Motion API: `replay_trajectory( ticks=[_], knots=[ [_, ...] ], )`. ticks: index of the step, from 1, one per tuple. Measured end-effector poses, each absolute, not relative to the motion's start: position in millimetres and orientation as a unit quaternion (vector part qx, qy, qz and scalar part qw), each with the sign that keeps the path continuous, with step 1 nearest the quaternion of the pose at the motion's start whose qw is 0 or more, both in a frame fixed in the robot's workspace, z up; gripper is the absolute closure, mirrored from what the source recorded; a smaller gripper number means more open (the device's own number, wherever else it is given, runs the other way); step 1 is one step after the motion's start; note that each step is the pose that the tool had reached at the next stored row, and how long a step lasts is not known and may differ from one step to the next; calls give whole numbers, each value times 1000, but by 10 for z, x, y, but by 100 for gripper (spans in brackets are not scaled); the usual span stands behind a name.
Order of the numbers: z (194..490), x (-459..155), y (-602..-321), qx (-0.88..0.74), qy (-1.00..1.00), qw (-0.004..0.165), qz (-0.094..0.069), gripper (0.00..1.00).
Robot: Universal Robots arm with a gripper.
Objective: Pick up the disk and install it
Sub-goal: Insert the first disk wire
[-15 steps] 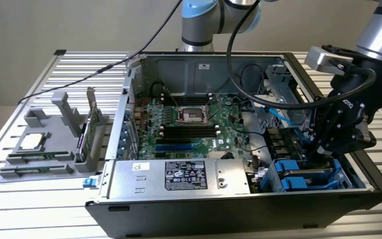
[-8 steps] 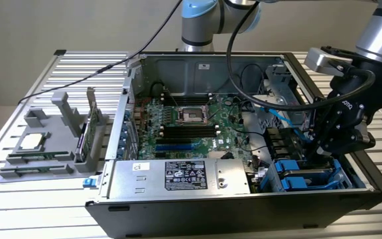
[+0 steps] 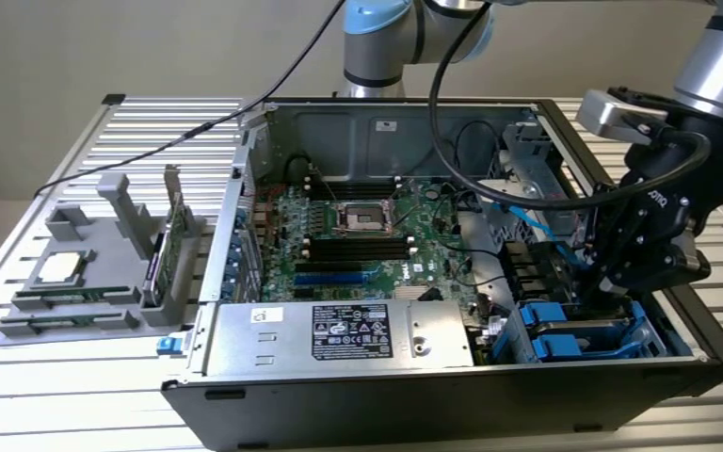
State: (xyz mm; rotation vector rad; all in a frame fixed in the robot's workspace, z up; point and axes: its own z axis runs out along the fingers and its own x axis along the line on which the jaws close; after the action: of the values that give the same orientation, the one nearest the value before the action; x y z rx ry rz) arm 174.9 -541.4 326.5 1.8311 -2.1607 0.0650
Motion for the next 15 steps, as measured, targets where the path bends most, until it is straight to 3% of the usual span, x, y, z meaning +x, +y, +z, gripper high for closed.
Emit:
replay_trajectory(
  ticks=[15],
  knots=[
    [3292, 1770, -5414, 644, -748, 159, 16, 82]
  ],
)
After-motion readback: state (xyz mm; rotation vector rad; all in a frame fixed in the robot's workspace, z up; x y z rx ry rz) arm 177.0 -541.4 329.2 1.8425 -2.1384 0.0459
